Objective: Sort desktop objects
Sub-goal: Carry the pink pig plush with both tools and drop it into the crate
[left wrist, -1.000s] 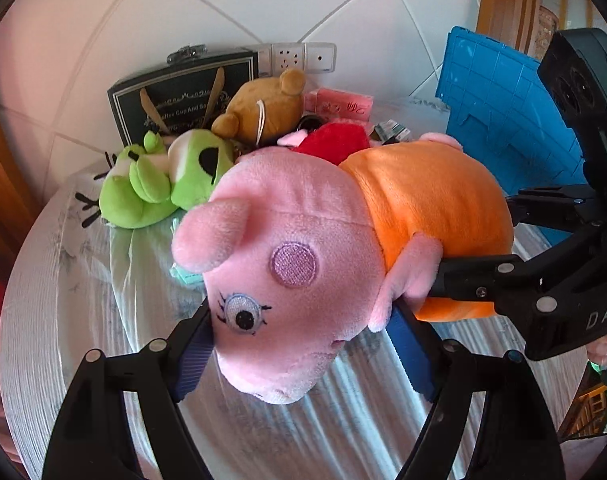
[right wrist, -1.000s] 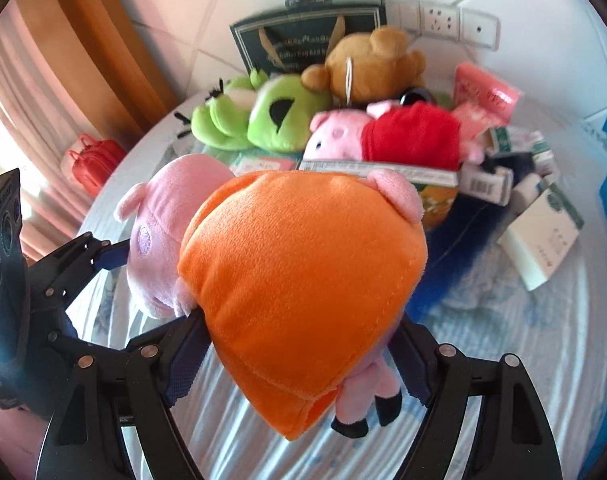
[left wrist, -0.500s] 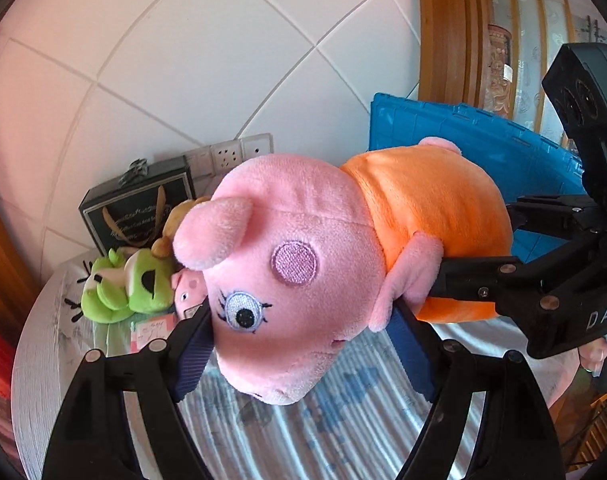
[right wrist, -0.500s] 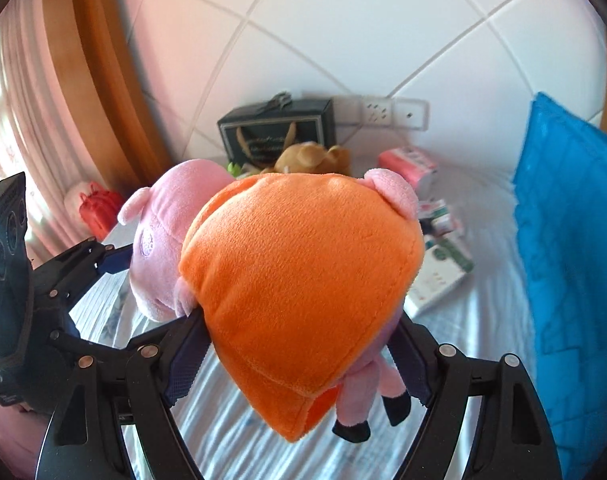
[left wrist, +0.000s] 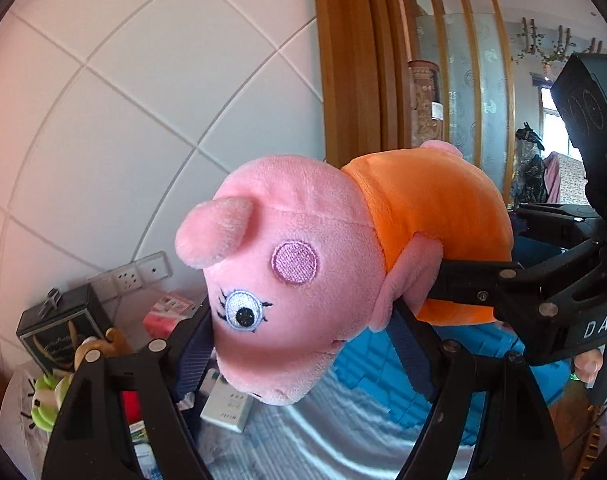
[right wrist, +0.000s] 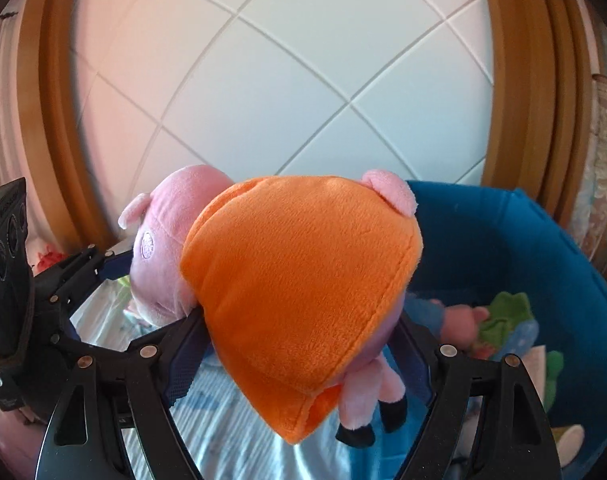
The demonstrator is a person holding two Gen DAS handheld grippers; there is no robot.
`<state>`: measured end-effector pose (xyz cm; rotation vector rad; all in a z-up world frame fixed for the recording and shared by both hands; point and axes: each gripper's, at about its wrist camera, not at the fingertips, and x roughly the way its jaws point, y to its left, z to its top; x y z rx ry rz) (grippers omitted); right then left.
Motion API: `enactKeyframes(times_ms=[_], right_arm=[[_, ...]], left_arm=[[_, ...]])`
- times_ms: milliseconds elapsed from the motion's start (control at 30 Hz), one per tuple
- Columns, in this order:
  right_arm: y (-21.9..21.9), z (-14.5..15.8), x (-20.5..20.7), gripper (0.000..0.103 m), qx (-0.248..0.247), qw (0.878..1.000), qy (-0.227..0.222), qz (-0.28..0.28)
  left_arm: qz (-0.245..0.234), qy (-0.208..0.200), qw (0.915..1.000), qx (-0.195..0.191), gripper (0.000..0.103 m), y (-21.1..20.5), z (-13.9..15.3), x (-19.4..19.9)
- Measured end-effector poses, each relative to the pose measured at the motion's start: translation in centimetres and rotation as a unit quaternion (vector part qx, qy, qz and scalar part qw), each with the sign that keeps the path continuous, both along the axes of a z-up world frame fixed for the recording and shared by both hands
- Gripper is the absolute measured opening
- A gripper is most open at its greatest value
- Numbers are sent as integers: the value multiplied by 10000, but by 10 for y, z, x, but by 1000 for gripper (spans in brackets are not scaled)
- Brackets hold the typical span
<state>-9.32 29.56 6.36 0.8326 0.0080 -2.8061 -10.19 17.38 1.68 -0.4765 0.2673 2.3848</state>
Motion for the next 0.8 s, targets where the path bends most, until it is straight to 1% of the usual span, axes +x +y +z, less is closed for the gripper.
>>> enactKeyframes(times_ms=[133,267,400,467,533,567,600,633,733,800], right_arm=[[59,16,7,84,-8,9990,169,-413],[115,17,13,84,-112,9964,153,-830],[158,6,17,84,-198,9933,11,-1140],[176,-2,17,85,-271,9919,-134,-1230],[196,-13,21,86,-343,9900,-352,-1322],[204,-16,21,86,-361,9890,-434,-1369],[216,-26,20,87,-419,9875,-514,-1428],[230,-33,24,87,-461,9860,-574,-1494],[251,-46,29,87,-463,9816,-716,-1710],[258,-51,32,92,-572,9805,-788,-1709]], left_arm=[[-336,-37,9994,-14,81,61,13,4],[-578,-234,9979,-155,81,119,12,7],[-739,-470,9951,-450,81,168,-2,7],[-776,-633,9923,-731,81,191,-10,8],[-737,-846,9884,-1025,81,210,-18,9],[-730,-903,9870,-1110,81,216,-21,8],[-730,-920,9862,-1168,81,221,-23,10],[-724,-909,9856,-1230,81,226,-26,12],[-695,-778,9850,-1377,81,234,-28,21],[-700,-692,9850,-1416,81,238,-26,27]])
